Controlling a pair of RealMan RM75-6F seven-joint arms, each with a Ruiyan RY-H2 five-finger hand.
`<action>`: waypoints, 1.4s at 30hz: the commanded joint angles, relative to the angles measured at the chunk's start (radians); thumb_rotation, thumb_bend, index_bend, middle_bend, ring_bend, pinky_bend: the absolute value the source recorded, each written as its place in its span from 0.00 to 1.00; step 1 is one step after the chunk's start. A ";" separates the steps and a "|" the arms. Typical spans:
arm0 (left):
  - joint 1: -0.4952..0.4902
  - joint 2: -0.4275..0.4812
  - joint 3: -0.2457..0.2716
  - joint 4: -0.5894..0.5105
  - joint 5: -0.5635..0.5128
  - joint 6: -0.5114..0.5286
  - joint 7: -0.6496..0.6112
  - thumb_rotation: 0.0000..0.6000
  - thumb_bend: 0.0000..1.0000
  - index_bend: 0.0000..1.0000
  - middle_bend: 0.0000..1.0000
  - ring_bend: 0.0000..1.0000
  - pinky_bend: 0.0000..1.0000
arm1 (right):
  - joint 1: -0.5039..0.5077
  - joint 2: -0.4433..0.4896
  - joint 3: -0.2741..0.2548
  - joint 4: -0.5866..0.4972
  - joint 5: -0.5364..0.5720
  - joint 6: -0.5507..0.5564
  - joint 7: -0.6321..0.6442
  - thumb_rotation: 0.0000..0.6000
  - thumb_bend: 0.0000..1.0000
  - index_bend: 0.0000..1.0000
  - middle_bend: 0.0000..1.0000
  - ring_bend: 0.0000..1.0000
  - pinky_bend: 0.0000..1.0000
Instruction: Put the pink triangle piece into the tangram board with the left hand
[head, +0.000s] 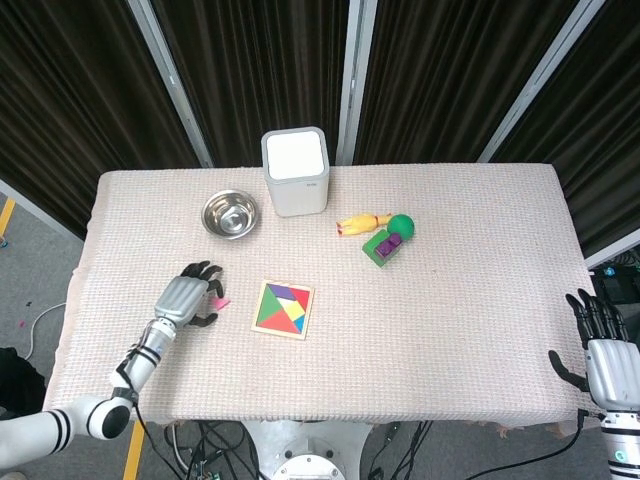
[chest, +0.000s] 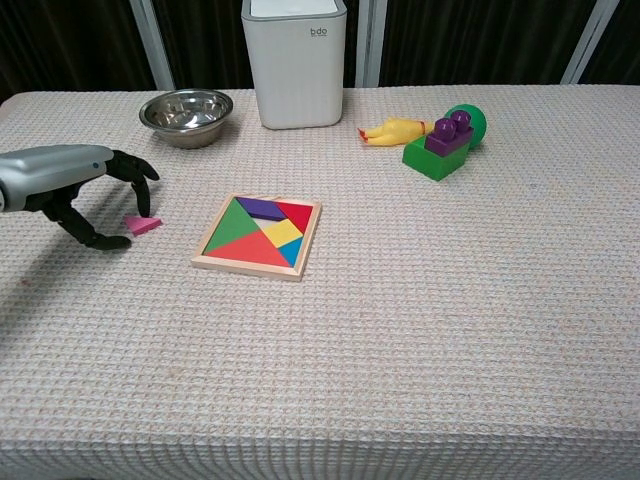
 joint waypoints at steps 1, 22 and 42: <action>-0.002 -0.004 0.000 0.006 0.003 0.000 -0.004 1.00 0.28 0.44 0.12 0.00 0.10 | 0.000 0.001 0.000 0.001 0.001 -0.001 0.002 1.00 0.21 0.00 0.00 0.00 0.00; -0.025 -0.019 -0.007 0.028 -0.005 -0.015 -0.014 1.00 0.31 0.49 0.14 0.00 0.10 | 0.005 -0.002 0.003 0.009 0.009 -0.013 0.005 1.00 0.21 0.00 0.00 0.00 0.00; -0.097 -0.013 -0.038 -0.104 -0.064 0.002 0.175 1.00 0.33 0.51 0.15 0.00 0.11 | 0.011 -0.009 0.003 0.036 0.007 -0.019 0.038 1.00 0.21 0.00 0.00 0.00 0.00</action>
